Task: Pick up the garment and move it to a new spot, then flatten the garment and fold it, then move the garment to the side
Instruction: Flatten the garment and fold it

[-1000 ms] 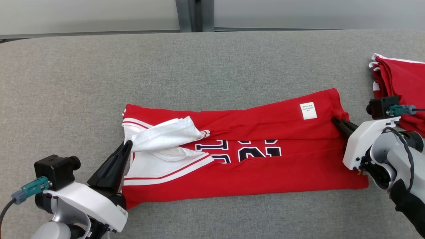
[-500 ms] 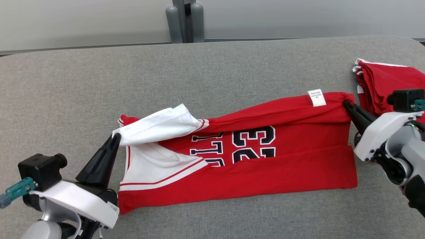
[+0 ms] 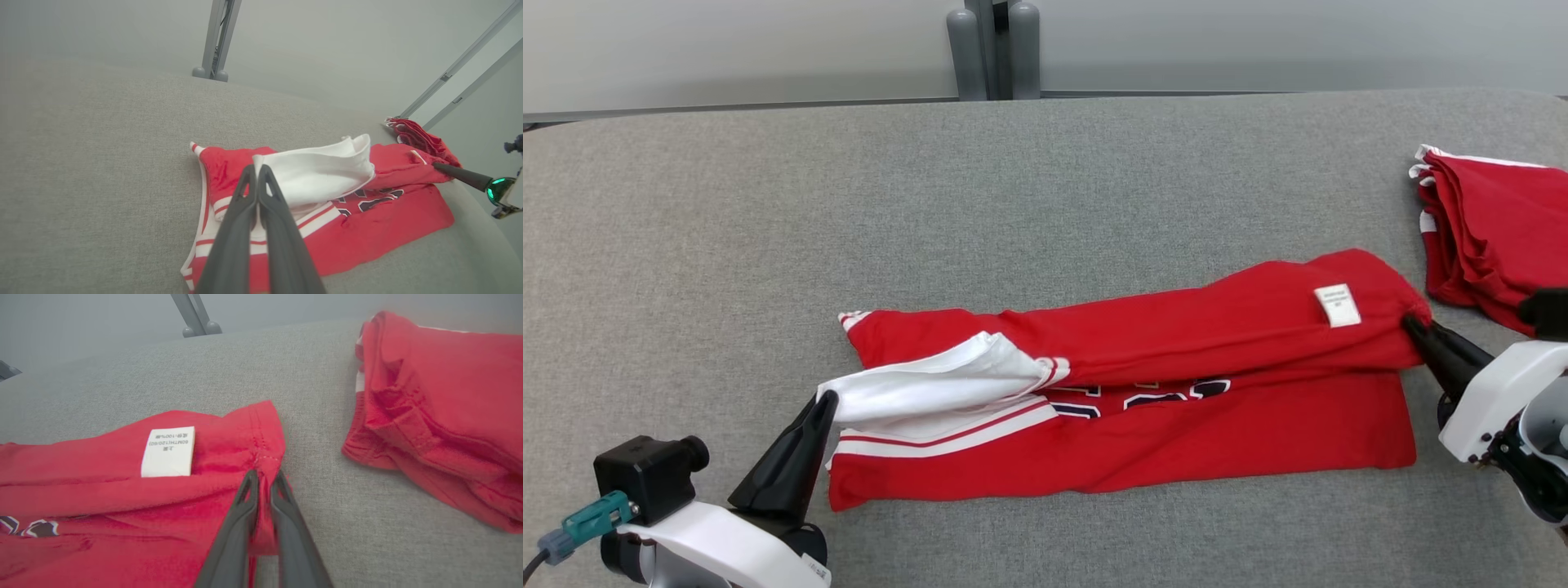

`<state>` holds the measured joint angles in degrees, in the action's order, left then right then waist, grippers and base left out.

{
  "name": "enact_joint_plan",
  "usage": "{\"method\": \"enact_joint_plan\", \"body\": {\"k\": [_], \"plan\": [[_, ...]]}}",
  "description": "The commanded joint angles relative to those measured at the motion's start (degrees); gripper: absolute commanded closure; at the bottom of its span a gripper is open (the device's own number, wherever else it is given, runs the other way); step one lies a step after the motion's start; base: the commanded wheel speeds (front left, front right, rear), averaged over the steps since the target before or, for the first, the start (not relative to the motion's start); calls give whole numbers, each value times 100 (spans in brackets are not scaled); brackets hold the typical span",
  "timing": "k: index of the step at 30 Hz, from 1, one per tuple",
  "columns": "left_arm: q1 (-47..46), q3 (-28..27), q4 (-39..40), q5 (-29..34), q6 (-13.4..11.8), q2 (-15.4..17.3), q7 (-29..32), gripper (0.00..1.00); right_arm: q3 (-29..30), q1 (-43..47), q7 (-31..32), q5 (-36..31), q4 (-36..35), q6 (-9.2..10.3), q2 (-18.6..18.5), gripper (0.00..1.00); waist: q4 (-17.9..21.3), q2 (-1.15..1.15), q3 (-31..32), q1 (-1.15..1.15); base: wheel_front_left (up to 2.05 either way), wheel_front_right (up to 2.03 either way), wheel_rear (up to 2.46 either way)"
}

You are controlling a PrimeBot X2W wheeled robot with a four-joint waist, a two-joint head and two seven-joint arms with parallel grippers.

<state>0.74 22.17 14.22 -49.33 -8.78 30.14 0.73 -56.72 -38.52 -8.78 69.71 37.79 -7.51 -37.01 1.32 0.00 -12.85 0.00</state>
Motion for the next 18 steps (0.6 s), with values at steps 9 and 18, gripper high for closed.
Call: {"method": "enact_joint_plan", "body": {"k": [9,18], "plan": [[42,202,-441,-109,101,-127,93,100,94,285,41,-80,-81,4,141,47,51,0,-17,0,0,0,0],[-183,68,-1002,317,-337,-419,-540,0,649,407,-572,-469,63,3,252,0,58,0,273,0,0,0,0]]}}
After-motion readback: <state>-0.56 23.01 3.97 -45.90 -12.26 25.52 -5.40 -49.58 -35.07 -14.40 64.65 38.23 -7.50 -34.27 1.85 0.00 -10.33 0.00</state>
